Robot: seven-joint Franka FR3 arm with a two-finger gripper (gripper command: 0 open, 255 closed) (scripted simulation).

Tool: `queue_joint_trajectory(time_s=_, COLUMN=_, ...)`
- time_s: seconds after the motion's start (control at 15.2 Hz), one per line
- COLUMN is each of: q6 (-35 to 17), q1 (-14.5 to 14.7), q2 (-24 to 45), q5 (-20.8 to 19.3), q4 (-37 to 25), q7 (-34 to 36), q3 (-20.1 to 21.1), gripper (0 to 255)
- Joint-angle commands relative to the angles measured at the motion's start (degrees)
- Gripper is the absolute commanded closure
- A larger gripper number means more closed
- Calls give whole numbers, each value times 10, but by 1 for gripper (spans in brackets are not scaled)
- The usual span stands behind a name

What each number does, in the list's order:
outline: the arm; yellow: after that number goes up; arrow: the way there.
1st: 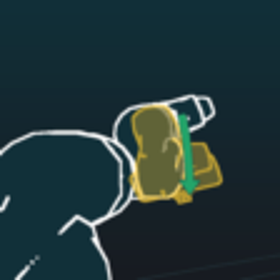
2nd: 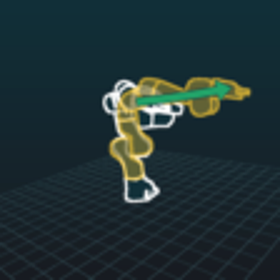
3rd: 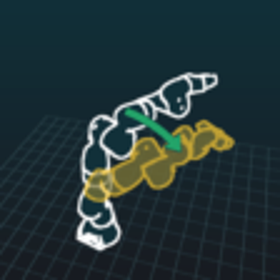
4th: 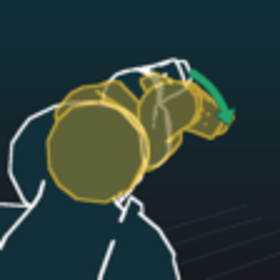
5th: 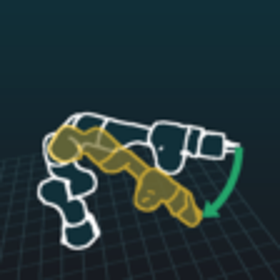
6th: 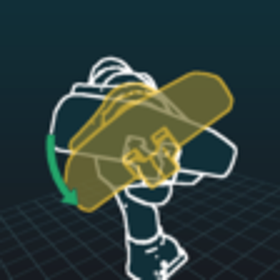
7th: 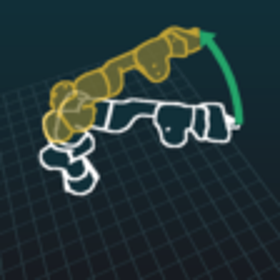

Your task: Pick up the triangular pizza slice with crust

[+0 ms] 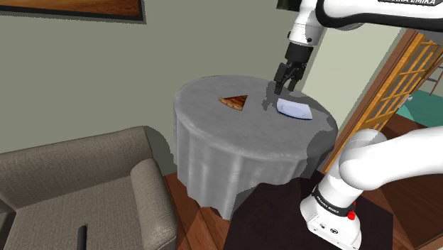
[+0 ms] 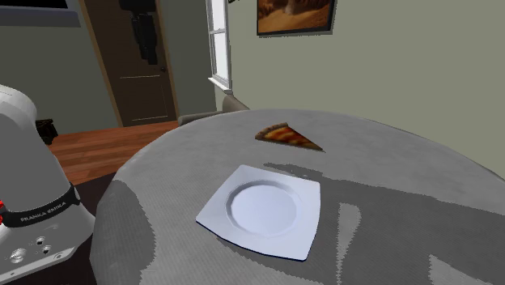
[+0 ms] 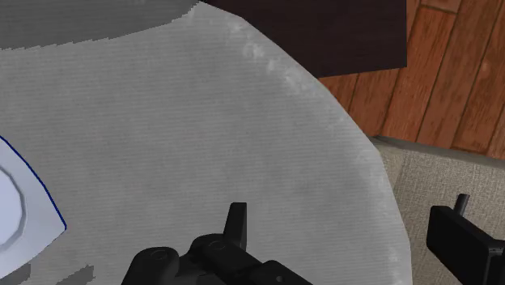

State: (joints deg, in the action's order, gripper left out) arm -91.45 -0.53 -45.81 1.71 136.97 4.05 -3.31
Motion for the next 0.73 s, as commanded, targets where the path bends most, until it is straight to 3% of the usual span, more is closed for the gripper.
queue_joint_trajectory(time_s=0.0, q6=0, q1=0, q2=0, q5=0, q4=0, q7=0, q3=0, gripper=0)
queue_joint_trajectory(time_s=0.66, q6=-123, q1=-16, q2=214, q5=-19, q4=-58, q7=-24, q3=-36, gripper=0)
